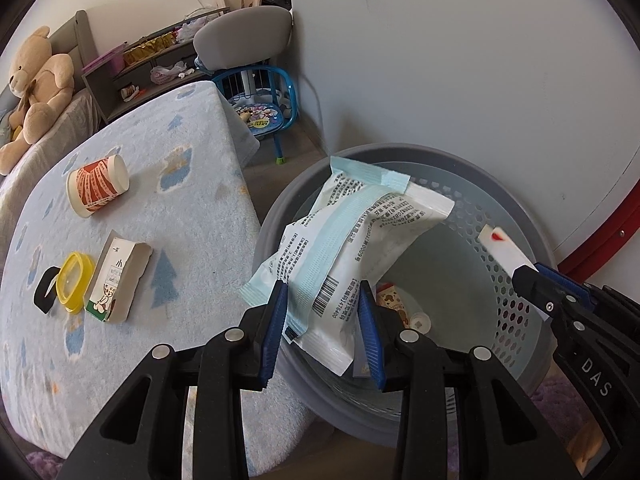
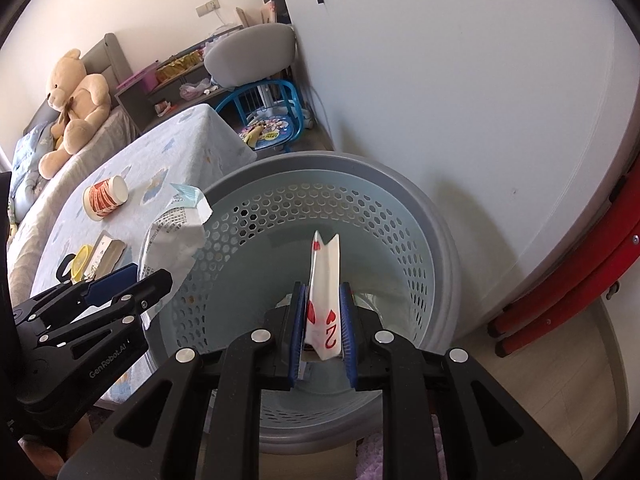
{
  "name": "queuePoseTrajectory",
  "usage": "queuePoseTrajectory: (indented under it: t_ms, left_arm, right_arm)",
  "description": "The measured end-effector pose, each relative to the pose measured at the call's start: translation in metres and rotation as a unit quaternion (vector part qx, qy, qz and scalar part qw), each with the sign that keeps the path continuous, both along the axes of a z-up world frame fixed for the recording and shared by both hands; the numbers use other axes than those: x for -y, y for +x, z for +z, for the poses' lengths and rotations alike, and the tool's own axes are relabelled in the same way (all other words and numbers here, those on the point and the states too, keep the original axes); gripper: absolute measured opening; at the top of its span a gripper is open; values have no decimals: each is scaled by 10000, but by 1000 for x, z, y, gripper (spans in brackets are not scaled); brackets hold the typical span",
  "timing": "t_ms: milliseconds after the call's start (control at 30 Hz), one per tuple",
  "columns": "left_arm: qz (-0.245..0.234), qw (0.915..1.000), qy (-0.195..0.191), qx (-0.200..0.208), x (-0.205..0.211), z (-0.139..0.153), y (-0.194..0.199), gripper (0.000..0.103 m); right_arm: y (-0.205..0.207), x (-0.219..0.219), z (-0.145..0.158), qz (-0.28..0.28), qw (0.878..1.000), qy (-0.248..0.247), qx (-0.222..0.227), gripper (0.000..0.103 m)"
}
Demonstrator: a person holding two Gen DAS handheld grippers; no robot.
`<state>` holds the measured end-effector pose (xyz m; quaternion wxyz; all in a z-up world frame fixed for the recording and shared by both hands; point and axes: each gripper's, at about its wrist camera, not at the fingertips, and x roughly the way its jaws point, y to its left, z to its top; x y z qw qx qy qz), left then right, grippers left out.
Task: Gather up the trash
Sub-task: 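Carry the wrapper and card over the basket and open both tools, then withdraw both open tools from the basket back over the bed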
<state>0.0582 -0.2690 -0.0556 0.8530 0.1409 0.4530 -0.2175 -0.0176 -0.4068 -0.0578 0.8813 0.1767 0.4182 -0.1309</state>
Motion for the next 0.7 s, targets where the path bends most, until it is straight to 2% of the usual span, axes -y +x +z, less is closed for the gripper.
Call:
queuePoseTrajectory:
  t_ms: [67, 133, 200, 333, 467, 700]
  left_arm:
    - [28, 10000, 10, 24, 0, 1, -1, 42]
    - [62, 10000, 17, 57, -1, 2, -2, 47]
    - [95, 9999, 28, 71, -2, 3, -2, 48]
    - [185, 9998, 18, 122, -6, 7, -3, 54]
    - [229, 9996, 4, 177, -9, 10, -4, 56]
    - [293, 9994, -33, 173, -14, 12, -4, 59]
  right_arm:
    - [0, 0, 0, -23, 10000, -15, 14, 19]
    - [-2, 0, -1, -52, 10000, 2, 30, 34]
    - [-3, 1, 0, -83, 9999, 3, 70, 40]
    - [-3, 0, -1, -77, 10000, 2, 57, 40]
    - [-3, -1, 0, -67, 9999, -51, 58, 41]
    - [-4, -2, 0, -81, 9999, -74, 80, 50]
